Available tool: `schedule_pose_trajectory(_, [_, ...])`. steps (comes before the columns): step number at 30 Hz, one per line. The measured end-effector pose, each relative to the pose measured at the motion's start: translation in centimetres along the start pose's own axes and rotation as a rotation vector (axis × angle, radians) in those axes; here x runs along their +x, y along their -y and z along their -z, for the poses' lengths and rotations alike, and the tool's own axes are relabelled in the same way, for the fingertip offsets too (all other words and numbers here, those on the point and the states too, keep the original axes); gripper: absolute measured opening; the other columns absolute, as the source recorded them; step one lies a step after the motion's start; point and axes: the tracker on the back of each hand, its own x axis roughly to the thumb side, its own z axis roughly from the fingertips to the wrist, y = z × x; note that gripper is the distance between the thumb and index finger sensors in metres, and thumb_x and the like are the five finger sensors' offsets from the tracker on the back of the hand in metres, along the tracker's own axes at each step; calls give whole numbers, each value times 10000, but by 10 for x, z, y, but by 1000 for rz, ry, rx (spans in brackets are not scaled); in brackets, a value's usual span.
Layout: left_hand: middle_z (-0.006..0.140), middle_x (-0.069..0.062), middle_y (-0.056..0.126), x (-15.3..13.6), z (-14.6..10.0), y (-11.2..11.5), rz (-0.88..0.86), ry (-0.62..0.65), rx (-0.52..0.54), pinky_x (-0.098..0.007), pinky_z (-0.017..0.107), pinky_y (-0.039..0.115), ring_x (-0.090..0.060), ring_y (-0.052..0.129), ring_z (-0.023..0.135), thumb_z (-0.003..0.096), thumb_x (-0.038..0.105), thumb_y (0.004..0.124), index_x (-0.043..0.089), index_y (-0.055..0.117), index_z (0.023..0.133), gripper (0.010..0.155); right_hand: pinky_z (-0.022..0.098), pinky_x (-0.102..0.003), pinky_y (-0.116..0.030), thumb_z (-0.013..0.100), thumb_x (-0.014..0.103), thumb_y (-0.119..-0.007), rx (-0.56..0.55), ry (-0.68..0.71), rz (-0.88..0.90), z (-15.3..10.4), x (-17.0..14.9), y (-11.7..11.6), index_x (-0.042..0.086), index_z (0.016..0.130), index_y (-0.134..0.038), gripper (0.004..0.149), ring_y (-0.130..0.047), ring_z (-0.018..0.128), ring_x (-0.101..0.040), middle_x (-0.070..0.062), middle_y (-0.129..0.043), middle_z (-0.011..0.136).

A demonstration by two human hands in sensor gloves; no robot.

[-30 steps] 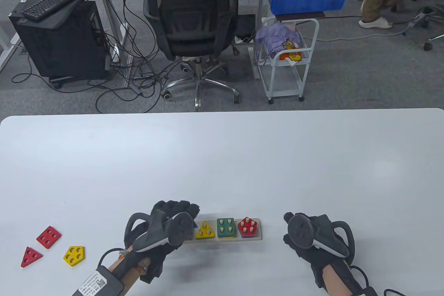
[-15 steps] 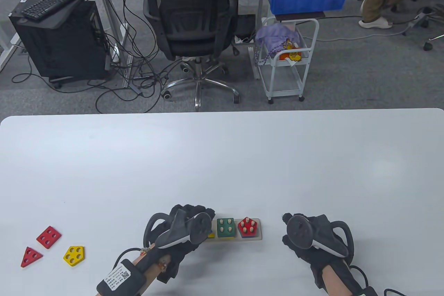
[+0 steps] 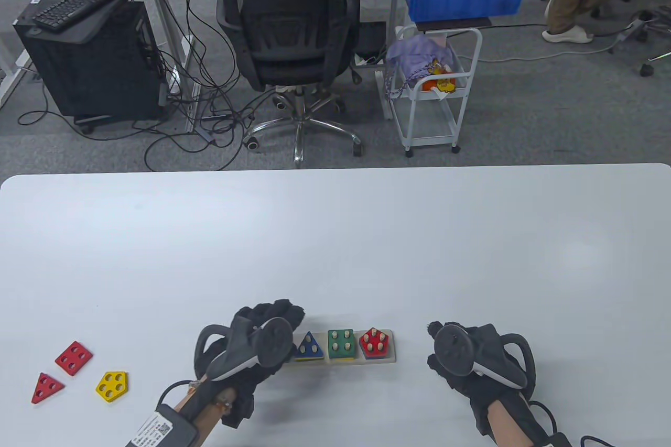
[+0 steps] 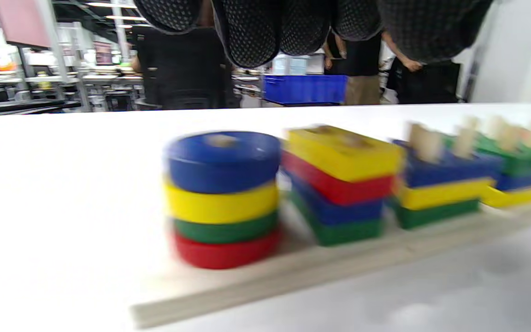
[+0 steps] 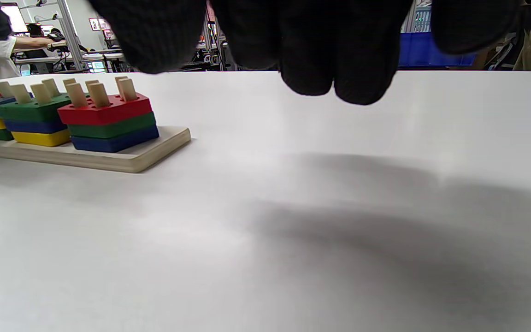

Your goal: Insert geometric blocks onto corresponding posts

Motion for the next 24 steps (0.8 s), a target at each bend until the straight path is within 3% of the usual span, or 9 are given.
schedule_pose_trajectory(6, [1181, 72, 639, -96, -30, 0, -47, -250, -65, -540, 796, 579, -209, 746, 1066, 458, 499, 801, 394, 602, 1056, 639, 595, -708, -636, 477, 460, -733, 4, 3, -4, 1, 1, -1, 172, 1014, -642, 616, -822, 855, -435, -175, -755, 1003])
schedule_pose_trajectory(11, [1164, 71, 676, -148, -57, 13, -41, -398, -117, -538, 788, 593, -206, 779, 1041, 457, 493, 807, 390, 631, 1044, 621, 596, -708, -636, 476, 461, -734, 9, -1, -3, 1, 1, -1, 172, 1014, -642, 618, -820, 857, -435, -173, -755, 1003])
schedule_pose_trajectory(19, [1227, 49, 569, -186, -74, 43, -42, -610, -364, -561, 795, 568, -270, 721, 1085, 454, 519, 813, 388, 540, 1097, 711, 596, -707, -637, 479, 459, -733, 22, 0, -8, 0, 3, -1, 174, 1013, -642, 613, -822, 855, -433, -172, -756, 1003])
schedule_pose_trajectory(24, [1233, 57, 544, -193, -75, 55, 71, -683, -386, -566, 800, 556, -266, 684, 1110, 441, 503, 839, 390, 535, 1096, 731, 595, -707, -638, 479, 459, -733, 23, 0, -8, 0, 3, -1, 172, 1013, -643, 613, -822, 855, -434, -174, -756, 1002])
